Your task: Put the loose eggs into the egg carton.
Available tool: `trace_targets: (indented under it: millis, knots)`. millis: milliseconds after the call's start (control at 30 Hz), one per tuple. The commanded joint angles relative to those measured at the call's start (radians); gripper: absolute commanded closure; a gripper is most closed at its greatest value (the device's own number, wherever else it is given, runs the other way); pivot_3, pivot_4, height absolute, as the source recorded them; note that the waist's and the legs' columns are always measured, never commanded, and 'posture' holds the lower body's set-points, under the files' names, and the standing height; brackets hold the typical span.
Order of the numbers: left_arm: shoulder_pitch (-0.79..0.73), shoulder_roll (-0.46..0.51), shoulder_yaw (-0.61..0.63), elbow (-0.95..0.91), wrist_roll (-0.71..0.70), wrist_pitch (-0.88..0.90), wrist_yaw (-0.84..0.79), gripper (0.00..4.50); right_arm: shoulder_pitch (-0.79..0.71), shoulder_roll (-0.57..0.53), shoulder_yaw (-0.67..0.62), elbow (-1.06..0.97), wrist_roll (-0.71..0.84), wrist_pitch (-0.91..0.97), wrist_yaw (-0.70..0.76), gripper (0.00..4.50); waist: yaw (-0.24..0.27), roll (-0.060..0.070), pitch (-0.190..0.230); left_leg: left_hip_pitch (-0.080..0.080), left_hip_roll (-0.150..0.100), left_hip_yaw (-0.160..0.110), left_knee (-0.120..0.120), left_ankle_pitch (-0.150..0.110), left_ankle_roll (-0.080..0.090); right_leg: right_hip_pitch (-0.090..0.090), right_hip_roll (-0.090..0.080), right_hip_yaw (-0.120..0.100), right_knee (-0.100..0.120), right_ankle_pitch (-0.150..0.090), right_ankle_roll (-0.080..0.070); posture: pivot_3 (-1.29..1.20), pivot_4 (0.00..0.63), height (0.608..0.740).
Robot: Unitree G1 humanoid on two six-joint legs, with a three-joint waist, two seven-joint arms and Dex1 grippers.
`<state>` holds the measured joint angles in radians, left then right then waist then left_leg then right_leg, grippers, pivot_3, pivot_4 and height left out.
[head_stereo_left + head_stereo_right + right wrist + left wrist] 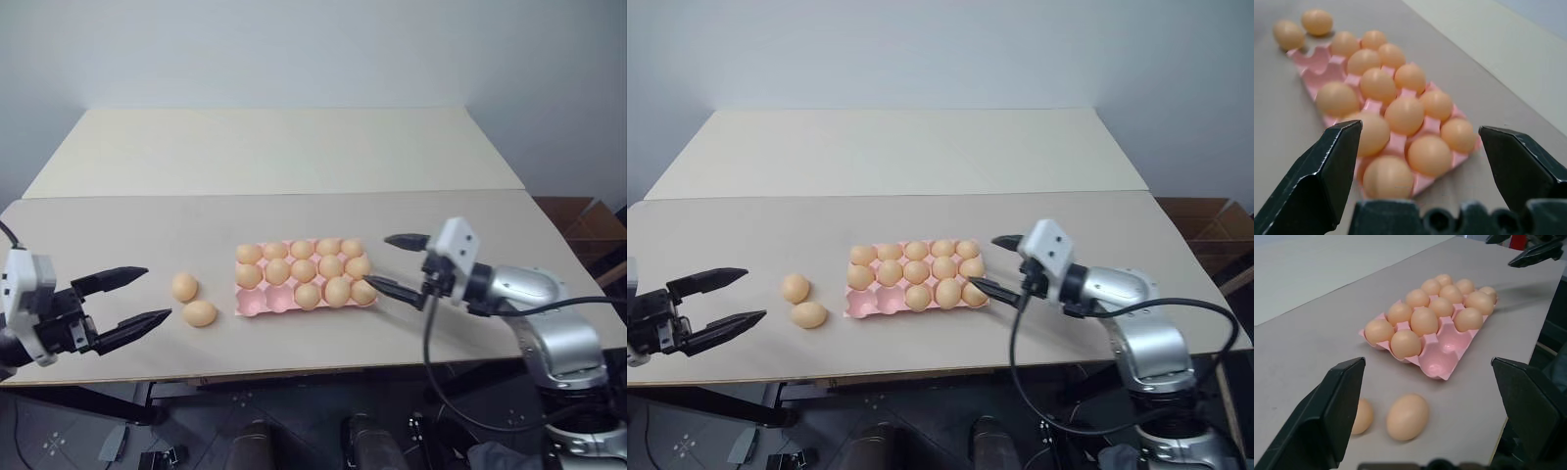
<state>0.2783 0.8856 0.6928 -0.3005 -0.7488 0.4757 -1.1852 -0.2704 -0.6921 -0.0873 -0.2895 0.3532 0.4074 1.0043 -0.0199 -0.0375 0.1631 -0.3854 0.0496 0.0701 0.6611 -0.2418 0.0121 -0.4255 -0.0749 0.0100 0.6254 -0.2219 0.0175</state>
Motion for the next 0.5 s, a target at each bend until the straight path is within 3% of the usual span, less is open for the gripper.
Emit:
trace_targets:
  millis: [33,267,500]
  knots:
    - [0.037,-0.012,0.047,0.011,-0.005,-0.001,-0.009,0.00,0.011,-0.042,-0.053,0.056,0.041,-0.104,0.093,0.03,-0.001,0.000,0.000,0.000,0.000,0.000,0.000,0.000,0.000,0.000,0.000,0.000,0.000,0.000,0.000,0.00,0.150,0.740]
    - [0.053,0.002,0.018,0.011,0.044,-0.018,0.004,0.00,0.009,-0.055,-0.052,0.073,0.054,-0.144,0.113,0.03,0.007,0.000,0.000,0.001,0.001,0.000,0.000,0.000,0.000,0.000,0.001,0.000,0.002,-0.001,-0.001,0.00,0.150,0.740]
    - [0.003,-0.009,-0.186,-0.010,0.208,-0.048,0.111,0.00,0.025,-0.084,-0.047,0.020,0.108,-0.137,0.183,0.03,0.014,0.000,0.000,-0.001,-0.001,0.000,0.000,0.000,0.000,0.000,-0.001,0.001,-0.001,0.003,-0.003,0.00,0.150,0.740]
